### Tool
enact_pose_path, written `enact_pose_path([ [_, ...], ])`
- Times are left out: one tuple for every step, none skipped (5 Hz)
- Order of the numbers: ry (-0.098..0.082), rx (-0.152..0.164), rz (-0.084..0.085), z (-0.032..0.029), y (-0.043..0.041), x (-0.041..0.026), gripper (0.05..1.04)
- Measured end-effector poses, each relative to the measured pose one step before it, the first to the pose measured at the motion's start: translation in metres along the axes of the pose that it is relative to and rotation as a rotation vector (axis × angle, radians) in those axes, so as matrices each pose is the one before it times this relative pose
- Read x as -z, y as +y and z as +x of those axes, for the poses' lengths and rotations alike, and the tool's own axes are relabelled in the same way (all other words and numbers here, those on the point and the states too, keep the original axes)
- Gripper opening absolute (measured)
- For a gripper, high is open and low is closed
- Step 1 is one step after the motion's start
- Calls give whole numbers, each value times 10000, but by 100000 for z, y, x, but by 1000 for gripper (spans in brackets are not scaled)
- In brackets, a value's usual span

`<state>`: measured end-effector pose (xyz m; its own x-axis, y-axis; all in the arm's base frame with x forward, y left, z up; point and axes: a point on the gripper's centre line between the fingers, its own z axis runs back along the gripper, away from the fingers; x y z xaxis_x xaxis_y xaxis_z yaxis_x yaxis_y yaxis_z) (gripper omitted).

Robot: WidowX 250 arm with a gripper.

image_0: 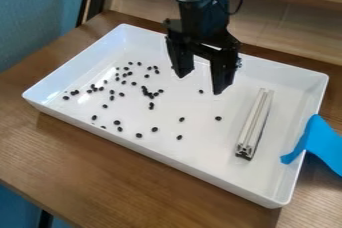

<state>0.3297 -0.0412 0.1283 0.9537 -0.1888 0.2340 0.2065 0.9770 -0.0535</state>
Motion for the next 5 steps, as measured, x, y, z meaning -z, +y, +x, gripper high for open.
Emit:
enact_pose_path([
  [337,-65,-25,-291,25,1064,999],
  [379,209,106,276,-624,1565,1000],
  [53,186,42,930,-738,748,1000],
  [-117,101,47,994,-965,267,1000],
  [88,-27,60,314,-418,666,999],
])
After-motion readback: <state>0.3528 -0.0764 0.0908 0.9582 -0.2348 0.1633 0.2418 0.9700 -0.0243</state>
